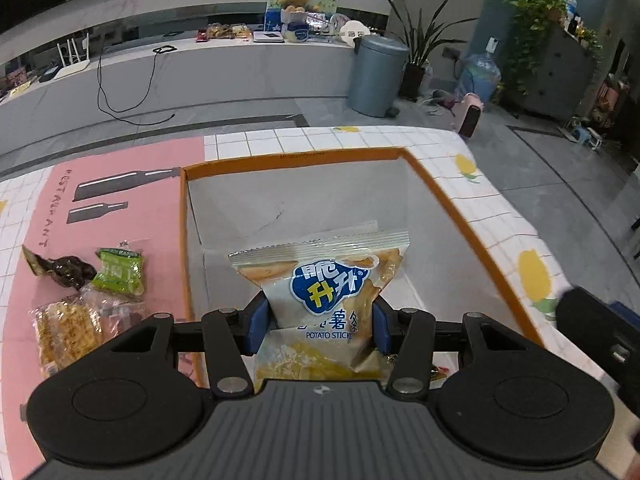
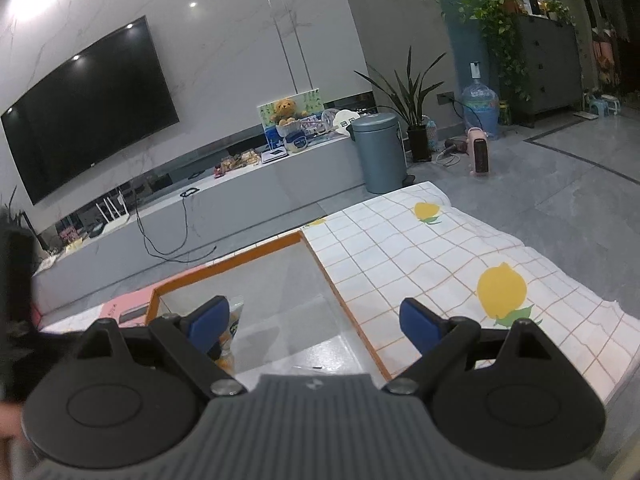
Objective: Organize snacks
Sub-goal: 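Carry the potato-stick bag into the orange box and open the left gripper, then move both grippers back over the remaining snack pile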
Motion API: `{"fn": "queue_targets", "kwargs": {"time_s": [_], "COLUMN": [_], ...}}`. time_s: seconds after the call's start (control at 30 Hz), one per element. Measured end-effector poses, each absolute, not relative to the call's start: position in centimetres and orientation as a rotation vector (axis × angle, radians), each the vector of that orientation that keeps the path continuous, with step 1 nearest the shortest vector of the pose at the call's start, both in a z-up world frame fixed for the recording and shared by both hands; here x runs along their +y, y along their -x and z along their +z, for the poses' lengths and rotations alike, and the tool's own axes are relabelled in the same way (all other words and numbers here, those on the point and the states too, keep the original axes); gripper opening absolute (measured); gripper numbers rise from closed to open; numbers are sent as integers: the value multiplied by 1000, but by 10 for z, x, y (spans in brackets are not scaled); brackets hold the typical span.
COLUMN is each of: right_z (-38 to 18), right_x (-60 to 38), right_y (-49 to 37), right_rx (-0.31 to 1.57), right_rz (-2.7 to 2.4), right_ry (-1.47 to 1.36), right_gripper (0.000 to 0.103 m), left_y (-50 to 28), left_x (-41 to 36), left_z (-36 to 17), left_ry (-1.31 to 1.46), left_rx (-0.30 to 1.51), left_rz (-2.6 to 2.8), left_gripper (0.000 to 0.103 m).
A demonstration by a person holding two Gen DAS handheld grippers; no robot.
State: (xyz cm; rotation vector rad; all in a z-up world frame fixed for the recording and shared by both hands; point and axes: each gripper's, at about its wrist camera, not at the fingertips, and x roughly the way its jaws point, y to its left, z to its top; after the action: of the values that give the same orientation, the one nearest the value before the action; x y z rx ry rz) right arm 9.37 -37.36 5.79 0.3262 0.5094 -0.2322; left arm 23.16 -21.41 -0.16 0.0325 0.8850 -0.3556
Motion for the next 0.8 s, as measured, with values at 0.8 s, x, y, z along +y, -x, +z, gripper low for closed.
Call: {"fn": "queue_targets", "kwargs": {"time_s": [0.8], "right_z": [52], "right_x": [-357], "right_y": [-103], "right_rx": [534], "right_rz": [-195], "right_ry": [-308], "right_gripper": [89], "left_y": [-208], "left_x": [-170], "left_z": [32], "left_ry": [-27], "left_rx": [825], "left_rz": [-340], "left_gripper": [91]}}
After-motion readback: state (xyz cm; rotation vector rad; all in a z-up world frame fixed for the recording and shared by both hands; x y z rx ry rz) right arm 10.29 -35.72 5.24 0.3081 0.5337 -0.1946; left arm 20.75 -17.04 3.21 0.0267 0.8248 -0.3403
